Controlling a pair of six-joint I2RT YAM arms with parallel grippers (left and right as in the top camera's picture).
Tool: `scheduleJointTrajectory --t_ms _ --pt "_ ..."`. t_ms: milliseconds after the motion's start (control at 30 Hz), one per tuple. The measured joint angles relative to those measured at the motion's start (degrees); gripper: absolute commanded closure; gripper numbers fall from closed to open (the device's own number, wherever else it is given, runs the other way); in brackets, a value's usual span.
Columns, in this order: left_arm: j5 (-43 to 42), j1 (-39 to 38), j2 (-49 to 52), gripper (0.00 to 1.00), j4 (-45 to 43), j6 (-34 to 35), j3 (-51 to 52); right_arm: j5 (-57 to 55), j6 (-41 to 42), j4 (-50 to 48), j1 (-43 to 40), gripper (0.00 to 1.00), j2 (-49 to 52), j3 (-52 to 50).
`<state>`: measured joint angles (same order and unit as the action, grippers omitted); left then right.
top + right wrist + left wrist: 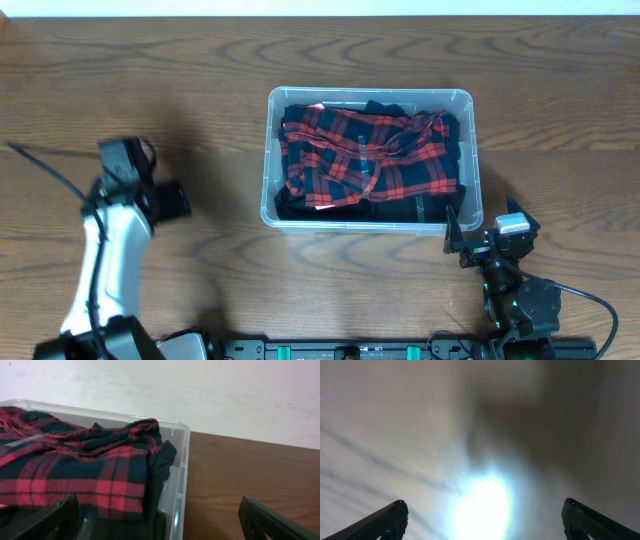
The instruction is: Pack container
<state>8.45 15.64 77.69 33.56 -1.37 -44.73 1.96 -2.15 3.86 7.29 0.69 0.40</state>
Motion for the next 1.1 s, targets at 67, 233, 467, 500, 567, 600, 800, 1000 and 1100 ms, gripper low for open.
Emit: scheduleJointTrajectory --t_ms 67,233,467,500,567,600,800,1000,1100 --pt "-0.7 0.0 -1.9 0.02 -1.4 0.0 4.9 0.0 0.0 0.0 0.0 0.01 0.0 0.0" --pt "-5.7 0.0 -7.5 0.02 -12.2 0.0 16.5 0.0 0.0 0.0 0.0 0.01 0.0 0.0" --pt "-14.5 0.0 -15.8 0.02 -29.0 0.0 30.1 0.0 0.0 0.0 0.0 0.01 0.0 0.0" --pt "-14.8 0.0 -16.6 0.02 -30.4 -0.2 31.5 0.0 0.0 0.0 0.0 0.01 0.0 0.0" --pt "-15.7 -0.1 -18.9 0.02 -34.0 -0.1 34.4 0.0 0.0 0.0 0.0 0.01 0.0 0.0" --pt "-15.9 -0.1 -19.7 0.02 -35.3 -0.1 35.3 0.0 0.0 0.0 0.0 0.01 0.0 0.0" --pt "-17.2 -0.1 -24.7 0.02 -38.8 -0.2 39.8 0.0 0.0 0.0 0.0 0.01 0.0 0.0" --pt "-17.6 -0.1 -27.8 0.02 -38.8 -0.1 41.4 0.0 0.0 0.0 0.0 0.01 0.0 0.0" --pt "-17.9 -0.1 -29.4 0.02 -38.9 -0.2 42.4 0.0 0.0 0.0 0.0 0.01 0.0 0.0"
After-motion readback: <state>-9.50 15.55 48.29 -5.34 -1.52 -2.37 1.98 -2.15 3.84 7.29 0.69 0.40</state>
